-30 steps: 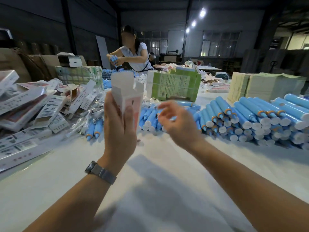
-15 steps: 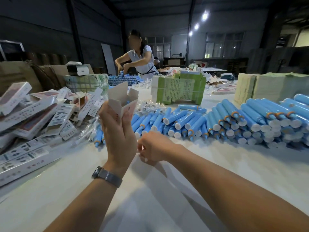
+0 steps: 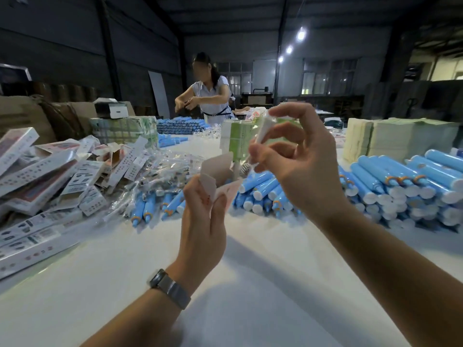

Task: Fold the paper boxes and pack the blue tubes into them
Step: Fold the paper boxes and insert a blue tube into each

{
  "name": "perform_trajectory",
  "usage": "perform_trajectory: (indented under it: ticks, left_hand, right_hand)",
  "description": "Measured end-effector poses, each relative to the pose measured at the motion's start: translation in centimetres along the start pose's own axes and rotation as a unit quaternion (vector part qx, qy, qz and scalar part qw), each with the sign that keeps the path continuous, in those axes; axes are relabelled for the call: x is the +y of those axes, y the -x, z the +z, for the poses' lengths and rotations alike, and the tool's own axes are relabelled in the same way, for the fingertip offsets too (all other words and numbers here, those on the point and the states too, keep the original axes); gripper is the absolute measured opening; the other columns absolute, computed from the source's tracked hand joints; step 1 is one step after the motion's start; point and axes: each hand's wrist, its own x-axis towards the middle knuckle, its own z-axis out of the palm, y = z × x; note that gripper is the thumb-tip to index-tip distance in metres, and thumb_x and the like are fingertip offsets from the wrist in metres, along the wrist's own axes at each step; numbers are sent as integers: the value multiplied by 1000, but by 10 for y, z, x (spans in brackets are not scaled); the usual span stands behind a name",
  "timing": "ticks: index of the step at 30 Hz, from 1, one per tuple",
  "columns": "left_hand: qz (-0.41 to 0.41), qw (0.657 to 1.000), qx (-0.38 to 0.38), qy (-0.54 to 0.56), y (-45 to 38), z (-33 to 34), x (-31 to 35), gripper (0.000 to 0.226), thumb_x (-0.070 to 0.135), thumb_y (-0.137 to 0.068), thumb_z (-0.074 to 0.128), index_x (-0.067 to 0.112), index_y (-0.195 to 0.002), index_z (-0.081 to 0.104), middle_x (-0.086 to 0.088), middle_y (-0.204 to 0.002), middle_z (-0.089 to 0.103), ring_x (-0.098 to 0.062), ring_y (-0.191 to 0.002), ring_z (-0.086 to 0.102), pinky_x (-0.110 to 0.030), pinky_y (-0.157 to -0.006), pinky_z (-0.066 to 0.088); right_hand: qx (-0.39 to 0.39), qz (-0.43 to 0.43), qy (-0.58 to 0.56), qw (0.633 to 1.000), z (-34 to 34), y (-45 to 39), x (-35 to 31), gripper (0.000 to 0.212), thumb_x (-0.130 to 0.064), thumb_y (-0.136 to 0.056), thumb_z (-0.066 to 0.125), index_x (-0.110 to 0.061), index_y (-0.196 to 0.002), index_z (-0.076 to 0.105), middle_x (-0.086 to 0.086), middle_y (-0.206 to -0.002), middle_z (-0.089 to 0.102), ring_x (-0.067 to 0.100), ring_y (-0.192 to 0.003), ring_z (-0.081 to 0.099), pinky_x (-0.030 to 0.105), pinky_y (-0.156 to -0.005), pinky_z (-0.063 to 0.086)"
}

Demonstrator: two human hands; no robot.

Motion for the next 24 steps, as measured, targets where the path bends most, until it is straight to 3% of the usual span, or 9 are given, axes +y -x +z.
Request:
perform_trajectory:
  ticks: [4,7,10,12,15,18,21,24]
  left_hand:
    - [16,1000,-16,8,4,5,13,32,14,-98,46,31,-121,33,33,-109,47,2,-93,52,-13,-79,40]
    - [7,1000,-26,6,7,7,12,31,14,-98,47,28,-123,36,26,-107,50,-1,-92,54,-14,-78,41]
    - [1,1000,-27,6,7,6,11,35,8,-96,48,25,-124,36,34,-110,50,5,-96,53,-12,-78,41]
    - [7,1000,-28,7,6,4,13,40,5,-96,49,25,-128,35,38,-116,49,7,-103,53,-10,-83,41]
    - [-2,999,-44,17,4,3,17,50,3,-96,48,33,-132,31,38,-121,49,8,-108,54,-6,-87,39]
    - [-9,996,-75,39,4,3,21,56,5,-97,46,34,-140,24,37,-130,46,5,-117,54,-8,-92,41]
    - [-23,995,-64,78,2,1,24,60,11,-100,46,39,-144,15,17,-139,48,-9,-120,60,-27,-94,52]
    - [-52,989,-48,129,0,1,25,46,16,-100,46,41,-134,25,15,-129,55,-17,-110,66,-34,-86,57]
  right_hand:
    - [34,-47,92,994,14,13,11,37,-2,-79,78,-20,-99,53,-10,-77,64,7,-68,68,18,-65,53]
    - [40,-87,232,968,15,20,23,28,-16,-79,81,-18,-97,60,-10,-81,65,6,-77,64,9,-69,45]
    - [10,-128,327,936,13,22,33,19,-27,-82,78,-12,-87,69,-10,-88,63,20,-90,56,23,-76,43]
    - [-15,-129,366,921,13,25,39,24,-33,-88,70,-10,-83,72,0,-98,62,26,-99,52,32,-83,44]
    - [-76,-117,398,907,11,30,44,36,-36,-96,51,-12,-95,76,10,-119,56,31,-113,47,44,-93,42]
    - [-133,-80,342,927,6,31,47,36,-32,-98,45,-14,-104,75,9,-123,52,29,-114,48,44,-95,42]
    - [-132,-33,229,964,2,29,47,19,-18,-92,58,-14,-108,69,1,-115,53,18,-104,57,35,-83,51]
    - [-117,12,131,984,3,29,50,37,-13,-89,66,-30,-119,55,-11,-111,58,16,-86,64,29,-70,54]
